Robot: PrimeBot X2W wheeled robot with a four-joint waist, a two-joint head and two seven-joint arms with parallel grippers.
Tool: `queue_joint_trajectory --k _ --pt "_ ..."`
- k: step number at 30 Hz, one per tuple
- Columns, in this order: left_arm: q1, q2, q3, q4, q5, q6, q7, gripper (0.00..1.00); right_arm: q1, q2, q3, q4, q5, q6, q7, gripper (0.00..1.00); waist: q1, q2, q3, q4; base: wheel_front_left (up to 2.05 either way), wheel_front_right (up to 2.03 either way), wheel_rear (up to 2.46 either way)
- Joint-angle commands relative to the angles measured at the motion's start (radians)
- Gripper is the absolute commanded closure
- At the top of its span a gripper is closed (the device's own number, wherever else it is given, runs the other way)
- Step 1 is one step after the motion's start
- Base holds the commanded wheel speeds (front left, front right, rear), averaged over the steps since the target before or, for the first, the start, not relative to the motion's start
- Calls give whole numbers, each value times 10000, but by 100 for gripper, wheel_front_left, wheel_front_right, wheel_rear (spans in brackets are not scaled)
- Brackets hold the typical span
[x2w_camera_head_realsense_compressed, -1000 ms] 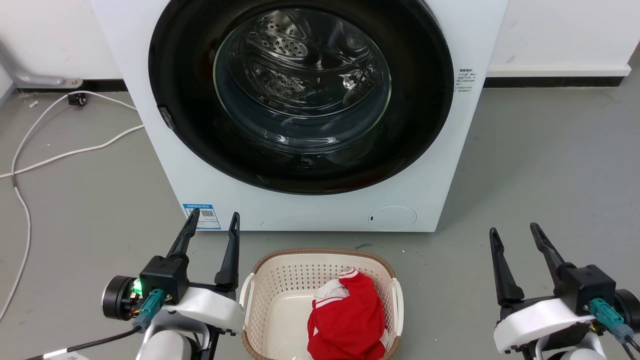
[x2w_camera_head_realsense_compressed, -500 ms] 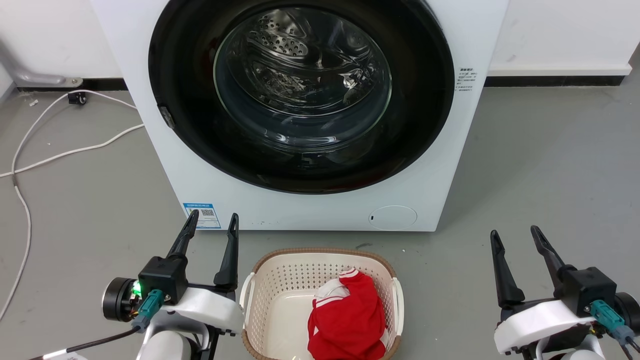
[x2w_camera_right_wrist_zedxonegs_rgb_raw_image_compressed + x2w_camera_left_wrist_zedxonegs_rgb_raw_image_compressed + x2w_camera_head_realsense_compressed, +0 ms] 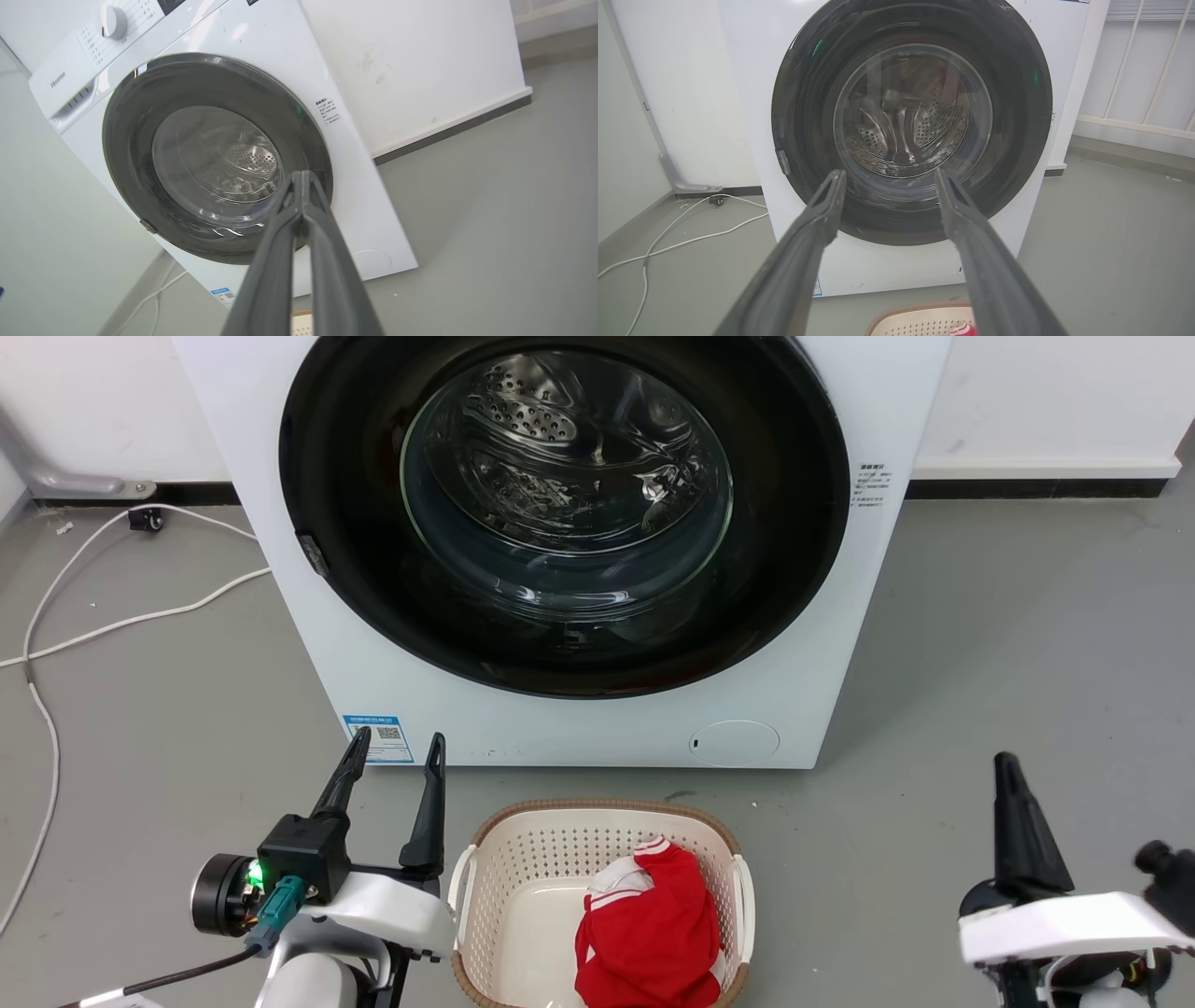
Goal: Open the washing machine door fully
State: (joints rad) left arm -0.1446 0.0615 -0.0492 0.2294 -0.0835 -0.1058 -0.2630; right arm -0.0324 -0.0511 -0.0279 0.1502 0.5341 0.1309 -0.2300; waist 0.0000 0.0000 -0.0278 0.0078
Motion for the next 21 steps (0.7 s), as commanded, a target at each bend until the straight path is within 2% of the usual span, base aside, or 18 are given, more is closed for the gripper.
queue_joint_trajectory --k 1,6,10,15,21 --pt "-6 3 48 -24 16 -23 -27 0 -150 16 2 53 721 -3 -95 100 0 0 -2 -10 0 0 0" --pt "11 -28 100 -64 11 -33 -27 0 -516 16 170 212 5427 -2 -259 100 0 0 5 -45 0 0 0" --pt "-3 -44 162 -113 -16 -33 -27 0 -998 13 143 120 7912 -3 -129 100 0 0 65 -107 0 0 0" --pt "-152 -60 206 -151 -6 -41 -27 0 -2194 -80 -394 472 9425 -2 600 100 0 0 248 -138 0 0 0" --pt "-406 -79 226 -246 -23 -51 -27 0 -4438 -660 -1107 1895 10667 -2 1453 100 0 0 652 -16 0 0 0"
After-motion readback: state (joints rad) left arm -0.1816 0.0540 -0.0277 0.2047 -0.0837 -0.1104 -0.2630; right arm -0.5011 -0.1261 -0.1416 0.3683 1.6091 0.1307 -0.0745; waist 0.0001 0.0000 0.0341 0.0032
